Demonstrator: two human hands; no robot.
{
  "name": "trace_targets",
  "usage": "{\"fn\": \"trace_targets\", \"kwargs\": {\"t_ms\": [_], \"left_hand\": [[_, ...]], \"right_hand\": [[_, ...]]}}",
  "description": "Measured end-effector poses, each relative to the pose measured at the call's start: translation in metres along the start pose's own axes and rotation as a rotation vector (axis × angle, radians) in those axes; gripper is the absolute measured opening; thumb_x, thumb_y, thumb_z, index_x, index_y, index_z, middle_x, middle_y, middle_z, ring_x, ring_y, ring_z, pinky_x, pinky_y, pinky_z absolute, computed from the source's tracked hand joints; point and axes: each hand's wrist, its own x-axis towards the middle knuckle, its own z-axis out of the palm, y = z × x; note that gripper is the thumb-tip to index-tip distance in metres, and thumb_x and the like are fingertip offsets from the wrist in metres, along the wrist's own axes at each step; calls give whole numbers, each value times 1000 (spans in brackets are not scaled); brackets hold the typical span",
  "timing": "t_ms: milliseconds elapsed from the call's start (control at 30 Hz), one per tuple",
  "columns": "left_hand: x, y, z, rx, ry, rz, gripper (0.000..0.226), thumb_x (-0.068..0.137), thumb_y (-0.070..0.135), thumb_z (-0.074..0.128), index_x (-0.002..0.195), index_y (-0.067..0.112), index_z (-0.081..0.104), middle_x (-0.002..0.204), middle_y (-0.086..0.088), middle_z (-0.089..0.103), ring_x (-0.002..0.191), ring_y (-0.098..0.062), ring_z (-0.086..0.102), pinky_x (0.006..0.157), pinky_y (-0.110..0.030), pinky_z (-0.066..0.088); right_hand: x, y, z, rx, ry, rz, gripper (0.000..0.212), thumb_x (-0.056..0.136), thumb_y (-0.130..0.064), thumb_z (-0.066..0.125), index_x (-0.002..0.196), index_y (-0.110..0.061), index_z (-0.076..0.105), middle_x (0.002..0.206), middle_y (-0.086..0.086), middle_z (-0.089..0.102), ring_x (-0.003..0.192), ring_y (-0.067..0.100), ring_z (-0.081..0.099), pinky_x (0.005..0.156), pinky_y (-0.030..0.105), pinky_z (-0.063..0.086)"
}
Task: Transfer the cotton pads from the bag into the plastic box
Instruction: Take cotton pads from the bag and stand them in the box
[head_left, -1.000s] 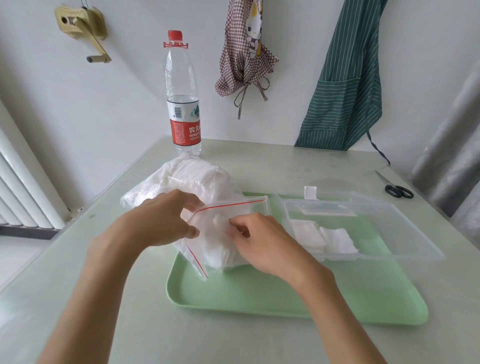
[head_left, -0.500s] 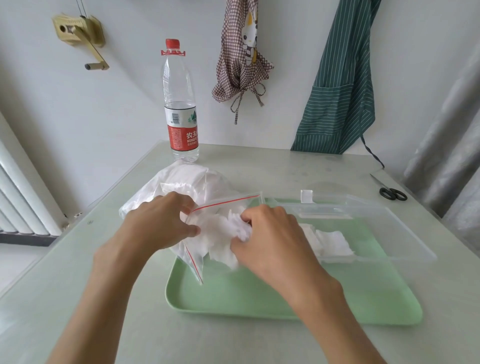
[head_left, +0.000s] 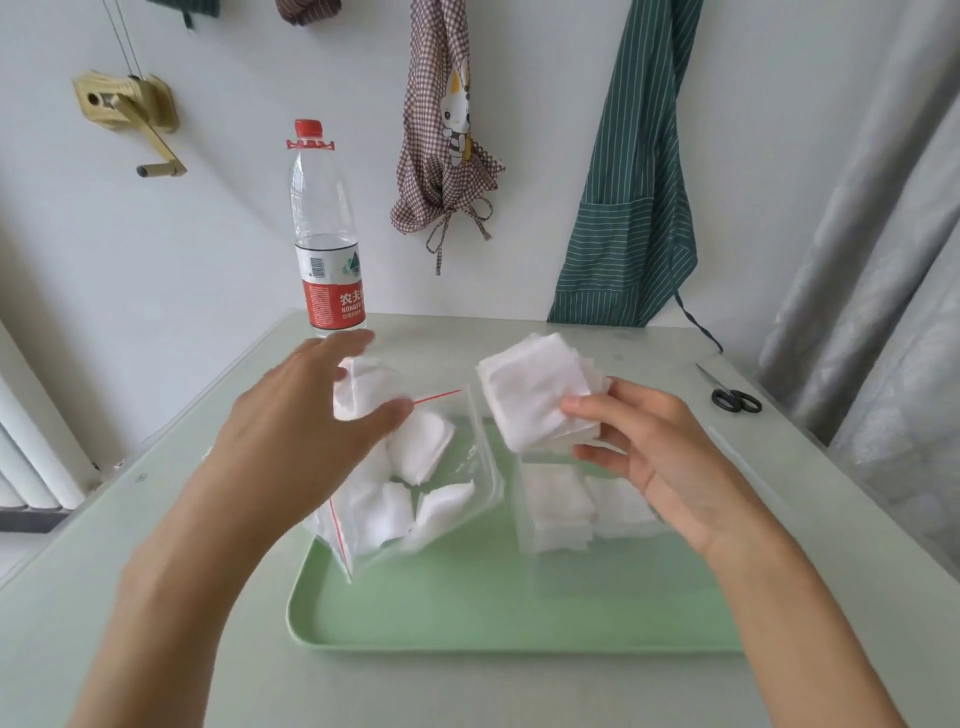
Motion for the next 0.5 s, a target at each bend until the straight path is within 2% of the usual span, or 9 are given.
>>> {"fn": "trace_targets", "kwargs": {"t_ms": [67,133,200,233,333,400,500], "left_hand": [[1,23,11,-259,-22,51,54,78,64,55,123,34,56,111,25,60,99,4,58,92,-30,45],[6,45,34,-487,-164,43,61,71,70,55,116,30,60,106,22,64,95,8,59,88,-31,52],[13,61,63,-642,-264,50,39,73,57,62,98,28,64,97,15,69,87,4,64,82,-26,54],[17,66,76,-704,-254,73,25,79,46,65,90,24,66,90,12,71,85,-1,67,79,-27,54],[25,73,102,-840,-187,117,16,88,25,64,93,11,70,90,1,75,86,-12,70,81,-32,55],[27,76,109,-917,-244,114,14,90,20,61,98,12,69,94,-1,75,86,-11,70,82,-31,56],[27,77,112,-999,-392,82,18,91,20,58,104,14,68,99,-3,74,88,-9,68,85,-27,54]], "right_hand": [[1,0,-15,67,52,-9,18,79,-12,68,94,-2,67,89,7,65,80,13,60,64,18,53],[2,-2,-24,74,71,-26,35,75,-14,70,105,4,64,91,7,66,80,11,63,65,18,53],[2,-4,-28,61,60,-44,44,68,-19,72,106,2,64,87,3,69,78,7,66,64,19,53],[2,-4,-30,49,59,-52,46,65,-22,72,104,-1,65,86,1,70,77,6,66,64,19,53],[3,-4,-41,37,59,-45,39,62,-27,77,97,-12,68,84,-2,67,76,7,64,66,21,53],[6,-3,-51,107,35,11,36,63,-32,81,91,-15,67,81,-2,63,73,8,61,64,21,53],[11,-1,-61,241,31,100,23,62,-35,74,77,-20,70,74,-3,64,61,6,60,56,19,53]]}}
